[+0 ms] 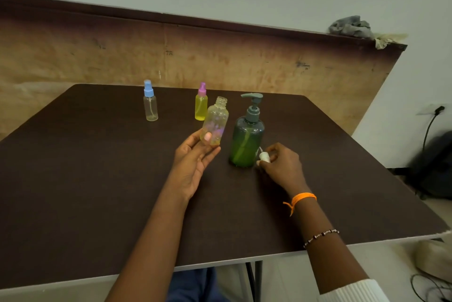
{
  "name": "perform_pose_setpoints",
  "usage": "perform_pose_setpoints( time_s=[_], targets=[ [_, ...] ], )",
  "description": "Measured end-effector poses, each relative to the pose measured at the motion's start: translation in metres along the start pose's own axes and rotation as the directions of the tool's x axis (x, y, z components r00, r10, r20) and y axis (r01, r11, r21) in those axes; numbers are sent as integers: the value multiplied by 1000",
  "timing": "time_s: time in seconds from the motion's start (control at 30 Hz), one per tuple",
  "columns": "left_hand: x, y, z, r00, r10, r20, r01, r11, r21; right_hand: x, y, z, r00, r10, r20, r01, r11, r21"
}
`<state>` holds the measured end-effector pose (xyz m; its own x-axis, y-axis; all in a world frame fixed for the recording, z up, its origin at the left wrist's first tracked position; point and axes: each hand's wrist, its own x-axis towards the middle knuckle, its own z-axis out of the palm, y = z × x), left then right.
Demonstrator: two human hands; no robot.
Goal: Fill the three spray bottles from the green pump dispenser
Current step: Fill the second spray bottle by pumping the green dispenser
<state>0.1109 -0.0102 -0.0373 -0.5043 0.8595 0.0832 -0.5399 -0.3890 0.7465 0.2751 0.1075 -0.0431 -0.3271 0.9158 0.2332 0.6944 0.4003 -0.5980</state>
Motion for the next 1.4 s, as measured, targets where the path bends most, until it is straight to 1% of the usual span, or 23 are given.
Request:
perform_pose_setpoints(
  time_s=[0.13,0.33,0.57,0.77,0.83,0.9,0.97,1.03,1.07,1.13,1.2,1.27,1.33,1.4],
  targets=[
    [0,0,-1,1000,-16,-1,16,999,-30,0,1,-2,999,27,41,-28,999,31],
    [-1,1,-1,999,-46,-2,46,999,-25,3,4,-11,991,61,118,-77,989,129],
    [-2,0,-1,999,-53,2,53,998,-34,6,5,-11,980,49,191,-82,982,168],
    [-3,-1,0,995,-96,-3,96,995,7,10,11,-19,989,67,129,-91,978,186],
    [-3,0,0,995,-96,3,96,995,2,12,9,-27,996,36,78,-49,983,177],
    [-3,1,1,996,-91,4,91,996,-15,12,2,-35,999,-36,-26,41,983,179],
    [-2,1,2,996,-87,-3,87,996,-31,10,-14,-43,970,-154,-189,192,961,201],
    [-1,0,3,996,-86,-10,86,995,-43,7,-34,-50,892,-289,-348,374,904,208],
    [-1,0,3,996,-86,-10,85,995,-49,6,-44,-51,842,-358,-404,456,872,179],
    [0,1,5,997,-80,1,80,996,-49,7,-60,-49,757,-480,-444,566,820,78],
    [1,1,6,997,-71,14,72,996,-43,11,-72,-42,709,-556,-434,619,785,5],
    [3,1,7,997,-68,18,69,996,-49,13,-77,-34,682,-594,-427,644,764,-34],
    [6,3,8,997,-69,26,70,997,-39,15,-78,-28,659,-605,-447,653,755,-59],
    [10,6,10,997,-67,34,68,997,-23,17,-79,-27,654,-589,-475,651,758,-43]
  ],
)
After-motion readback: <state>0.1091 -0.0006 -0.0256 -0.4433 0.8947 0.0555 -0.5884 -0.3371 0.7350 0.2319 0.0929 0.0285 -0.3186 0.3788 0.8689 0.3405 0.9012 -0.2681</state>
